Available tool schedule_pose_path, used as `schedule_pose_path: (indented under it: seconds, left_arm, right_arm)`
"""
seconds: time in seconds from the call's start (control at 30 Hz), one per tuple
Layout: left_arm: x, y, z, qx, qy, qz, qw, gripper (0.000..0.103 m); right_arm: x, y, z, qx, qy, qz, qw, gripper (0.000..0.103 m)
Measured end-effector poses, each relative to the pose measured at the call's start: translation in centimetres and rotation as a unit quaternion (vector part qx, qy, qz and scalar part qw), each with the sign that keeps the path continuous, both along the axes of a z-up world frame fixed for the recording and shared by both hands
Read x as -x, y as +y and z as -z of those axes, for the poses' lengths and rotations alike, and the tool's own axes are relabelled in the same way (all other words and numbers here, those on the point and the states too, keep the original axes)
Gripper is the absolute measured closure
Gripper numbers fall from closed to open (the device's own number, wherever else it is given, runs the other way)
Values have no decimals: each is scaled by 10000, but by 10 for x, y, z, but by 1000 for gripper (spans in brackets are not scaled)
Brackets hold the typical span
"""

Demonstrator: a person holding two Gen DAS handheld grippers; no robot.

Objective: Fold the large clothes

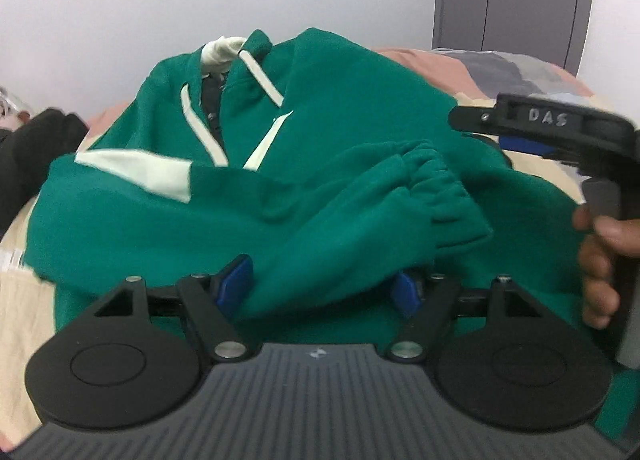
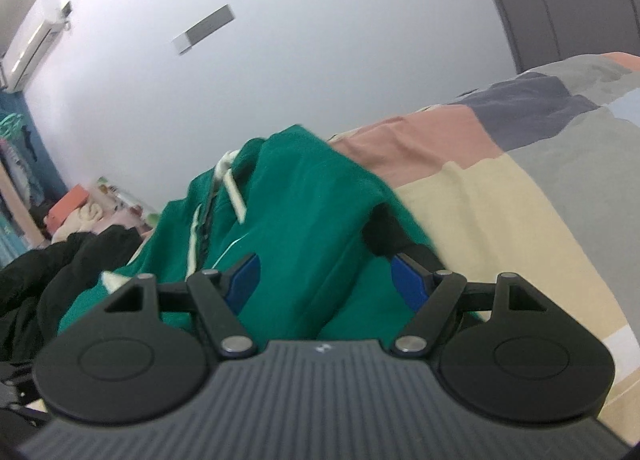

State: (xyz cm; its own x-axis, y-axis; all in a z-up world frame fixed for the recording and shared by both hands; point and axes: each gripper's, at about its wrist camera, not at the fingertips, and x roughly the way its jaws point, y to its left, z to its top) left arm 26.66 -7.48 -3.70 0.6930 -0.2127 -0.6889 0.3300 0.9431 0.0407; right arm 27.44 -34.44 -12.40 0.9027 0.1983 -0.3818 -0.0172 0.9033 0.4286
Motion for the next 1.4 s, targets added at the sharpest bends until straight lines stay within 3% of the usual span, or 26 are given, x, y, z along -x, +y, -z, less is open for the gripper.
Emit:
schedule_pose_path:
  seconds: [0.1, 0.17, 0.33, 0.47, 0.5, 0.6, 0.67, 0.73, 0.83, 0.9, 1.0, 1.2, 1.3, 1.4]
  left_arm:
    - [36, 19, -12, 590, 66, -172, 9981, 26]
    - [45, 44, -12, 1142, 119, -544, 9919, 26]
    - [47, 106, -1, 2412, 277, -1542, 9578, 26]
    - [38, 141, 9, 2672, 217, -2228, 9373, 26]
    - [36, 150, 13, 2836, 153, -2374, 9290, 27]
    - [25, 168, 20, 3320, 68, -2521, 9089, 28]
    - [21, 175, 23, 3495, 42, -2602, 9001, 32]
    - [15, 180, 27, 3472, 53, -2689, 8984, 41]
    - [10, 183, 32, 3392, 13, -2687, 9015, 57]
    - [7, 184, 32, 3468, -56, -2629, 9003, 77]
    - [10, 189, 25, 3547, -234, -2604, 8977, 93]
    - [27, 202, 11, 3466, -527, -2841, 8924, 94]
    - [33, 214, 14, 3517, -475, -3022, 8847, 94]
    - [32, 218, 20, 3425, -345, -3079, 8870, 94]
  right_arm:
    - [5, 6, -6, 104, -16, -96, 9999, 28]
    - [9, 10, -10, 74, -70, -256, 9996, 28]
    - [18, 16, -16, -129, -203, -669, 9975, 28]
    - [14, 31, -11, 13, -27, -969, 9953, 28]
    - [12, 35, -8, 33, 33, -1050, 9945, 28]
    - [7, 44, 0, 36, 217, -1297, 9913, 28]
    - [6, 52, 3, 218, 258, -1364, 9901, 29]
    - [8, 60, 5, 468, 177, -1422, 9886, 32]
    - [9, 66, 5, 566, 142, -1566, 9859, 45]
    - [9, 69, 5, 658, 130, -1550, 9856, 50]
    - [11, 72, 2, 827, 71, -1523, 9848, 59]
    - [20, 78, -4, 722, -137, -1886, 9793, 64]
    - [25, 86, -8, 698, -217, -2099, 9750, 64]
    - [27, 99, -6, 1009, -114, -2188, 9705, 64]
